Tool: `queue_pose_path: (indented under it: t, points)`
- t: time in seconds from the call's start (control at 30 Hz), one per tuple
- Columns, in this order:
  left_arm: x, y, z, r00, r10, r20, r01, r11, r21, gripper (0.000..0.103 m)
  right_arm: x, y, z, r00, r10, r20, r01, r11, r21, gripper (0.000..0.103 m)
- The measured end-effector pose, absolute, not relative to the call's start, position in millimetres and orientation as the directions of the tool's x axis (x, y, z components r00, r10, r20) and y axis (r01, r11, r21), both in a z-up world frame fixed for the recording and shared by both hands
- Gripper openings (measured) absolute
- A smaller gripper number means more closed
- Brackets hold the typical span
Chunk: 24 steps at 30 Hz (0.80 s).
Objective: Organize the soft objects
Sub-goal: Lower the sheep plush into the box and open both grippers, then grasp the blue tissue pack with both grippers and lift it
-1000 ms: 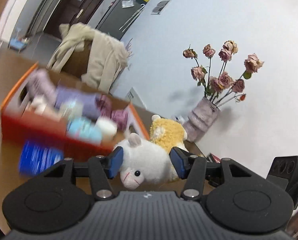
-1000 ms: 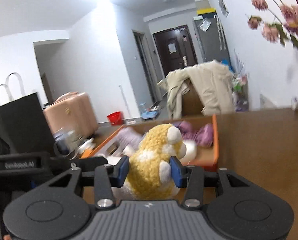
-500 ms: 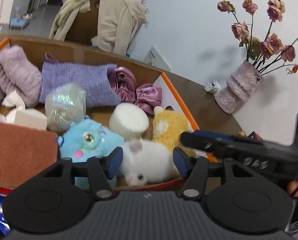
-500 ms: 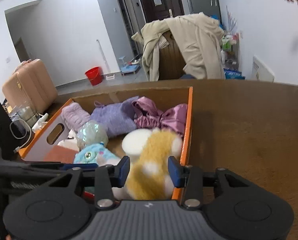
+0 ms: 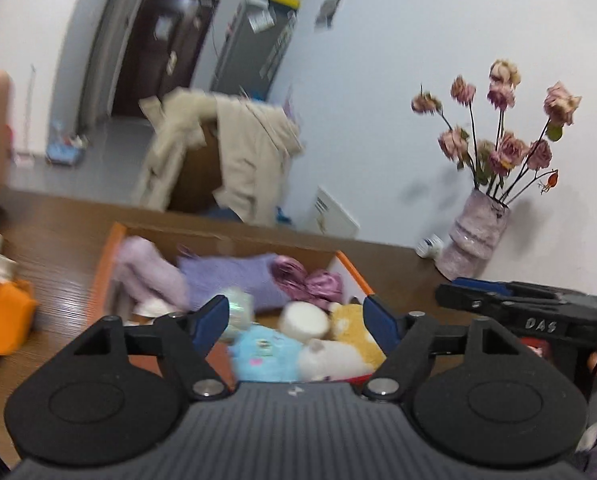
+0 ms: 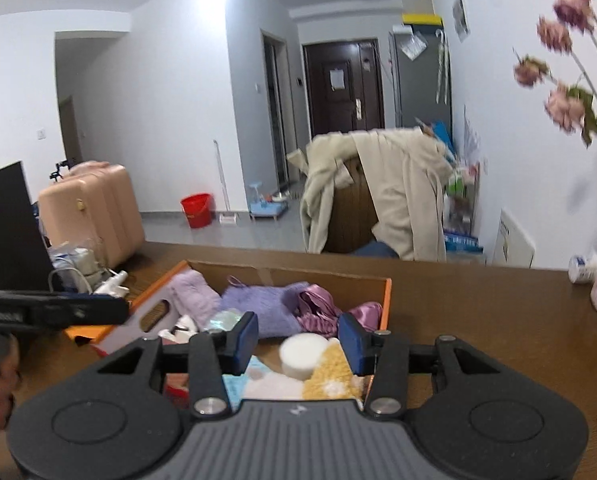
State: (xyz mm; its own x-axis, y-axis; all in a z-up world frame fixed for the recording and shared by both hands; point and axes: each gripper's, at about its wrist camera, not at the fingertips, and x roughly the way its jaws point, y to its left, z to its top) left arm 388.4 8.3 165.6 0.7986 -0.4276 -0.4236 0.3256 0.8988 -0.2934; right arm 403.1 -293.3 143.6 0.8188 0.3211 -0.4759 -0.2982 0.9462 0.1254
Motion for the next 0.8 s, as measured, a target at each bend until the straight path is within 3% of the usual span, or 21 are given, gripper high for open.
queue_pose_path:
  t: [0.3,0.37,0.5,0.8]
  points:
    - [275,54,156,0.877,-0.306,-0.37,0.281,0.952,-0.123,0.087,303,-272,146,0.869,0.356,-0.344,-0.349,0.933,0.083,0.074]
    - [254,62,147,0.877,-0.311,-0.366,0.287,0.95,-0.121,0.089,284,-266,136,0.873,0.355,-0.335,-0.343,0.934,0.097,0.075]
    - [225,80,123,0.87,-0.285,-0.402,0.234,0.957,-0.173,0.089,260,-254,110,0.837,0.379,-0.395,-0.321,0.924,0.207,0.075]
    - [219,114,99,0.853,-0.278,-0.443,0.196,0.955,-0.222,0.089,232,-216,72,0.753,0.393,-0.528,-0.319,0.919,0.229,0.075]
